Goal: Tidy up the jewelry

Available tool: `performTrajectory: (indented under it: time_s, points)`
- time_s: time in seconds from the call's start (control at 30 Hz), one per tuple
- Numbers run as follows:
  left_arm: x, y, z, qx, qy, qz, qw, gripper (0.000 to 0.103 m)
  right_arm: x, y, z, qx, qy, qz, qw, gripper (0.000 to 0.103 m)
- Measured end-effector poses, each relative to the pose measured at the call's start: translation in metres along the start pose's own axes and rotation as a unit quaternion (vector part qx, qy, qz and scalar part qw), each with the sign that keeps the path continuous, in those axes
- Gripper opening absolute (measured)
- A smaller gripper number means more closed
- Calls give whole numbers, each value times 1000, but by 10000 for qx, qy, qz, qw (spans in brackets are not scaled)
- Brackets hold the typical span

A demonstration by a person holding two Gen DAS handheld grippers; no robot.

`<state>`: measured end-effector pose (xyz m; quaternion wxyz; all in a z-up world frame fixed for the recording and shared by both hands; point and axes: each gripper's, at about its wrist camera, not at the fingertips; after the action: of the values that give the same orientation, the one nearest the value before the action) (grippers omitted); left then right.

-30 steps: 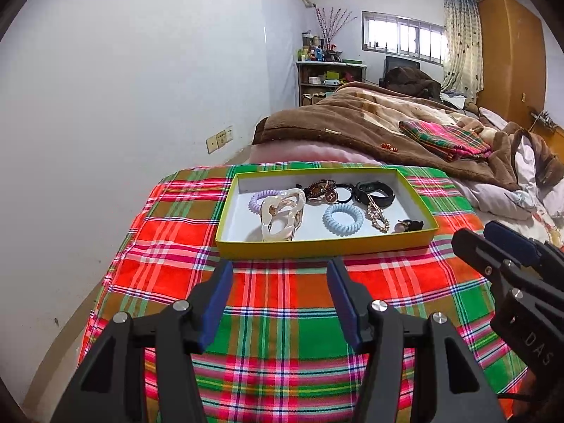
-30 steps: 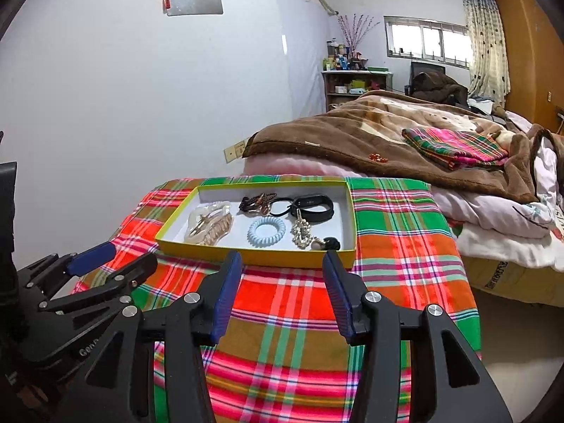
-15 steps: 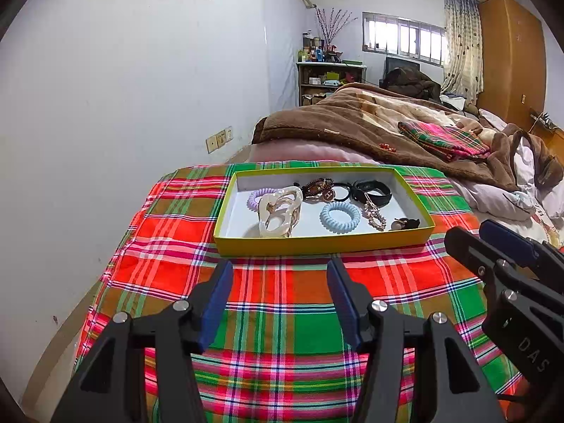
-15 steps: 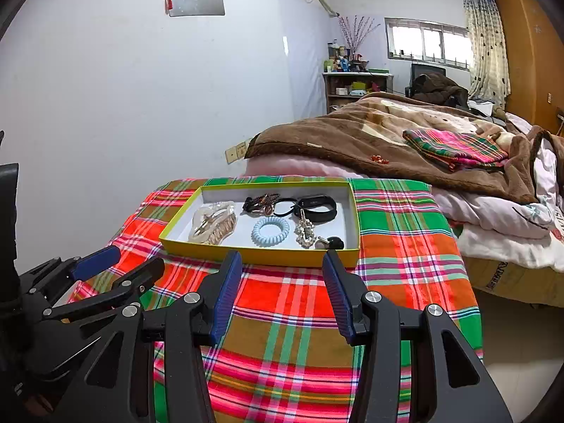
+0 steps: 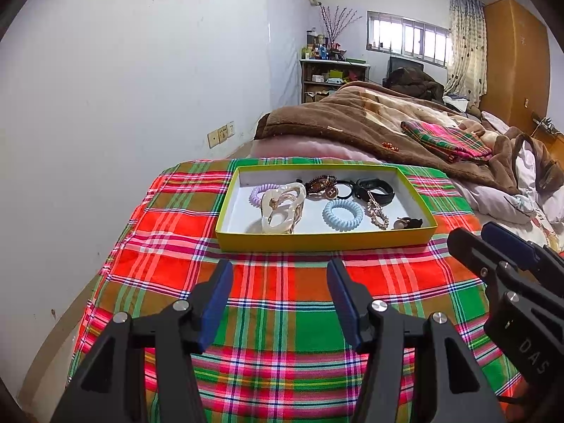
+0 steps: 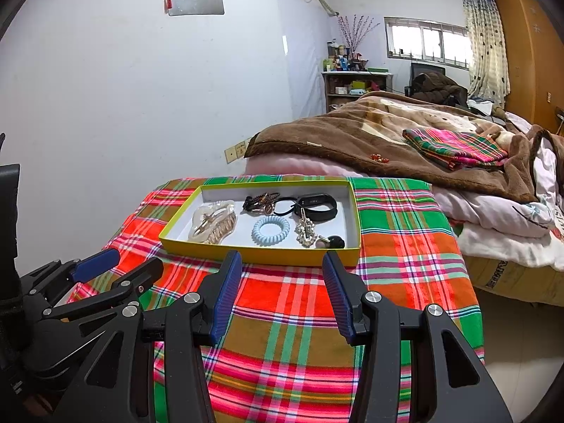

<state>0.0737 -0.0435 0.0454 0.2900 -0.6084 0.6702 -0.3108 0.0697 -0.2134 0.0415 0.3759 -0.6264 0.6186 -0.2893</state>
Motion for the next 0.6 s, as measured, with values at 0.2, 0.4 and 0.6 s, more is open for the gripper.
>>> performTrajectory:
  time_s: [0.2, 0.4, 0.6]
  points:
    - [-1, 1, 0, -25, -19, -18, 10000, 58, 0, 1, 0, 5, -6, -5, 10000, 48]
    - [-1, 1, 0, -30, -30, -46, 10000, 58, 0, 0, 0, 4, -5, -12, 10000, 48]
    - [-2, 1, 1, -81, -44, -43, 9999, 58, -1, 0, -1, 8, 1, -6, 10000, 48]
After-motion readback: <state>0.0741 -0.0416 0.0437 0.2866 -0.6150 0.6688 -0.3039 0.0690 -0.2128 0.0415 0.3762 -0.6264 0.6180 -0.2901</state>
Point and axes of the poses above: each gripper's, at about its wrist camera, not at the fingertips, and z roughly the way its jaws point, x to its right, y to its underside, and after that the axes turned 2 degrees about y, right-handed
